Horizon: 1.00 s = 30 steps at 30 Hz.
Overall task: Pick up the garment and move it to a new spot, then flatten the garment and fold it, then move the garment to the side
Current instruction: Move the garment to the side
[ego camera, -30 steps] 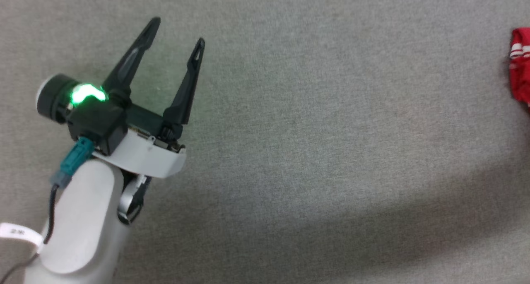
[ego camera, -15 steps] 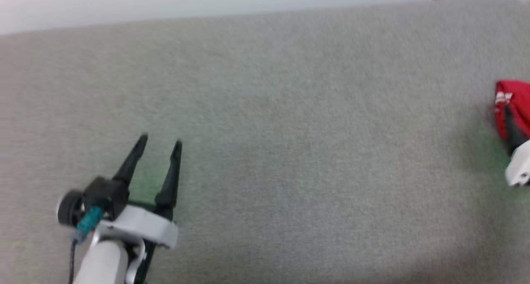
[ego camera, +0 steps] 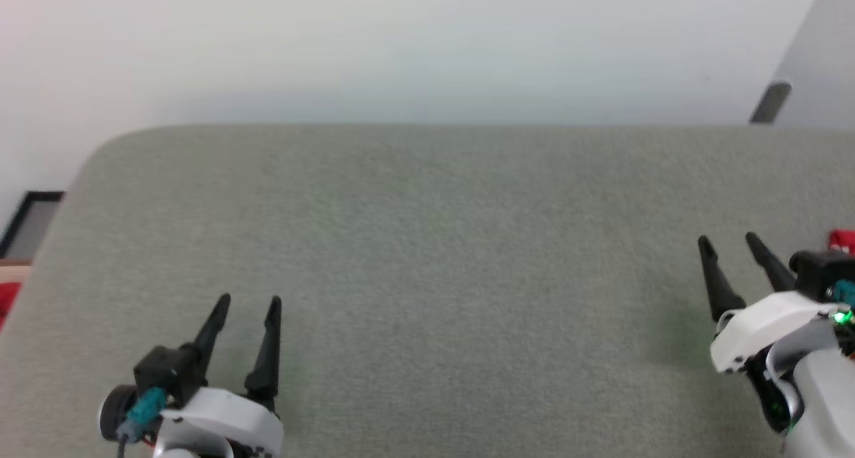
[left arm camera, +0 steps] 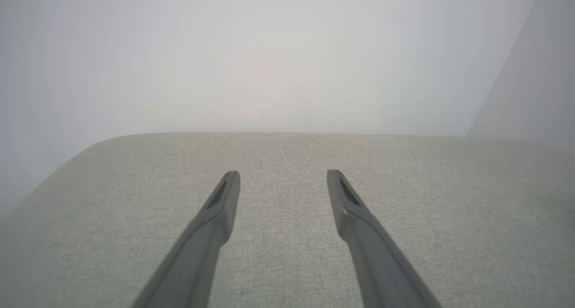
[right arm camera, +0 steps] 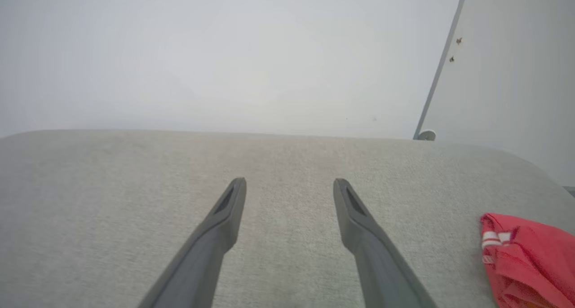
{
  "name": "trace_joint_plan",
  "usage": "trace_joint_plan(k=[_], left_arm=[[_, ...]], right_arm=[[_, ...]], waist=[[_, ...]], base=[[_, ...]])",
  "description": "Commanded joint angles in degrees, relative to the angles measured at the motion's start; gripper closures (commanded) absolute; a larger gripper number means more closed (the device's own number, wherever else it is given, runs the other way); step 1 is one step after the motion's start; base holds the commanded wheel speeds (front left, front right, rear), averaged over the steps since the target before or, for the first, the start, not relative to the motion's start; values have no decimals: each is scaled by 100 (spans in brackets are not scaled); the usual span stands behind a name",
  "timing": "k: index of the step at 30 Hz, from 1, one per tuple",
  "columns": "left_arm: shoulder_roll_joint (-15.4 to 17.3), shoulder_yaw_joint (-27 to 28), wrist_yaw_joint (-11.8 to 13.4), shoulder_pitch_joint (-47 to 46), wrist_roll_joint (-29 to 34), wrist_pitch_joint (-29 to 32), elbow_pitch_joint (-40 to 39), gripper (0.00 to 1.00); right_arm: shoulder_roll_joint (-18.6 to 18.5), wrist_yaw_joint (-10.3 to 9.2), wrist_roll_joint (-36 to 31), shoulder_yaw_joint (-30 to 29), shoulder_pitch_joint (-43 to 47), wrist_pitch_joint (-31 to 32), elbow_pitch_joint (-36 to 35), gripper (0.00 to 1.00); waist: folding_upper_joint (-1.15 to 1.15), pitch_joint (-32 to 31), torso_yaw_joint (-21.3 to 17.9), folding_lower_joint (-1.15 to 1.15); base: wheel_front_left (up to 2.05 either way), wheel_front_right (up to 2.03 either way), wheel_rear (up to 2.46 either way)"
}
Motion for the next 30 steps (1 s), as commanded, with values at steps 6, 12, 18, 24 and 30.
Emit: trace_joint_plan(k=[6, 12, 18, 24, 30], left_arm=[[-21, 14, -34, 388, 129, 0, -136, 0], [-59, 96, -30, 836, 144, 0, -369, 0], [-125, 194, -32, 1279, 150, 0, -643, 0], [-197, 285, -5, 1634, 142, 0, -880, 0], [-217, 331, 68, 1974, 136, 0, -1186, 0]], right_arm=[[236, -7, -155, -325, 832, -43, -737, 0], [347, -7, -323, -555, 1596, -44, -1427, 0], [432, -7, -531, -893, 2257, 84, -2087, 0], [600, -7, -665, -1365, 2962, 379, -2965, 0], [874, -7, -808, -1739, 3527, 687, -3763, 0]], waist=[[0, -767, 517, 0], [0, -872, 461, 0], [0, -894, 434, 0], [0, -868, 424, 0], [0, -860, 377, 0]], base=[[0, 0, 0], [0, 0, 0], [0, 0, 0], [0, 0, 0], [0, 0, 0]])
